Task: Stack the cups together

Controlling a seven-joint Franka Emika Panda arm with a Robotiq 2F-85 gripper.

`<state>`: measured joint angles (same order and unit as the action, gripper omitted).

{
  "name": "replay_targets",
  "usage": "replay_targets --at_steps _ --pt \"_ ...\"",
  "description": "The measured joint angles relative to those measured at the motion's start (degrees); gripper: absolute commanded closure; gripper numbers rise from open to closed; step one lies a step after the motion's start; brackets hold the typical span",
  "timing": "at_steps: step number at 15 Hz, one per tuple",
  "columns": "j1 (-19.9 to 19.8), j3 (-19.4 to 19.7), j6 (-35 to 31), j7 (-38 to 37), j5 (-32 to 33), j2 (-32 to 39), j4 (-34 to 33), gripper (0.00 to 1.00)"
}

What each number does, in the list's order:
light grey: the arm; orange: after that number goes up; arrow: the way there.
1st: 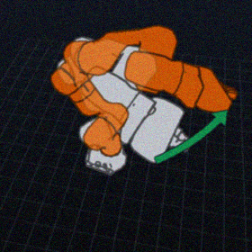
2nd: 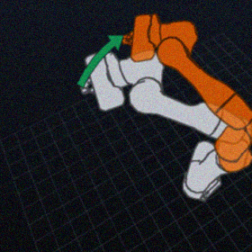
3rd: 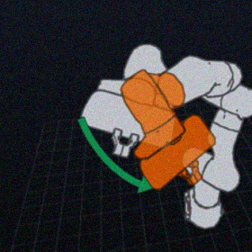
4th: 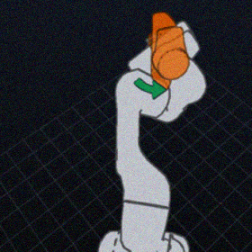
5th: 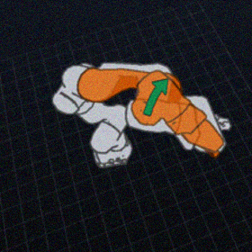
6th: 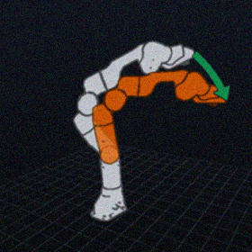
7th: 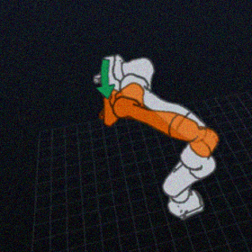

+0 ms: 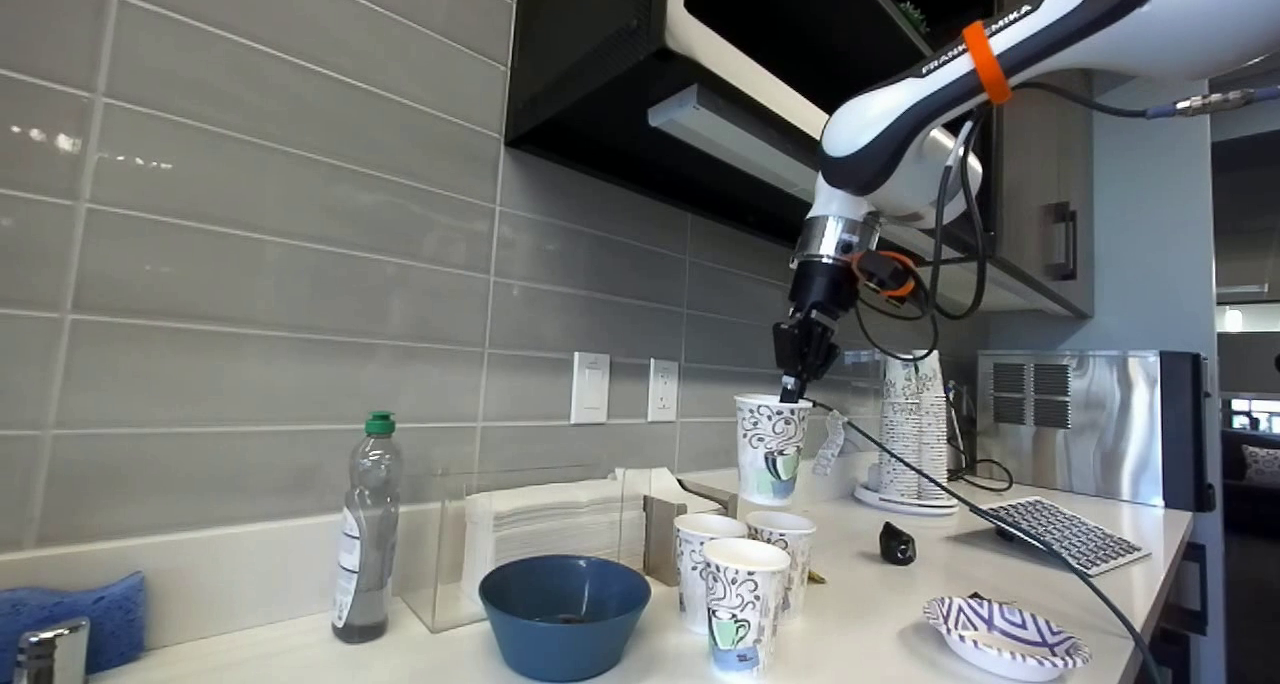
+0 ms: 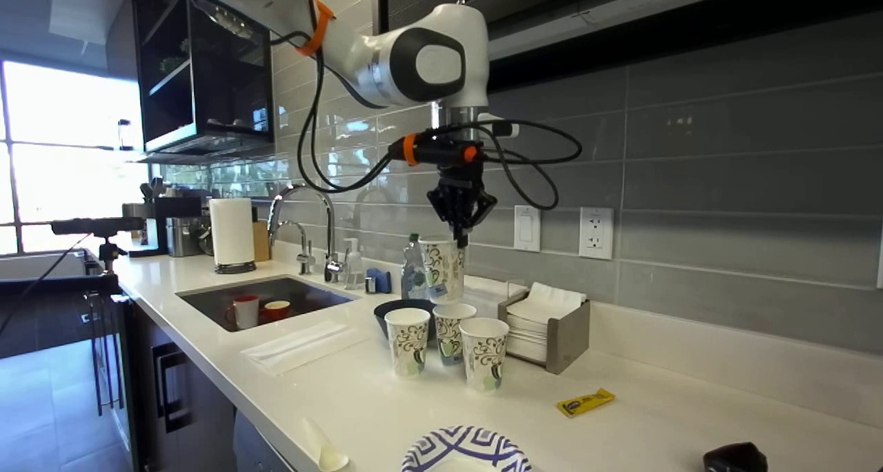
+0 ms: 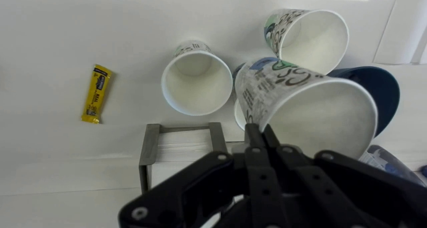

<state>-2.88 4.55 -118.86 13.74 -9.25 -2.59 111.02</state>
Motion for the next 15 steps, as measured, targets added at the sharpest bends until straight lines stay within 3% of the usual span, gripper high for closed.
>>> replay_targets --at_steps 6,15 --pt "-0.9 0.0 0.0 2.7 -2.2 5.7 -4.0 0.99" --pt "-2.5 0.1 0.1 4.0 -2.4 8.1 -6.4 0.99"
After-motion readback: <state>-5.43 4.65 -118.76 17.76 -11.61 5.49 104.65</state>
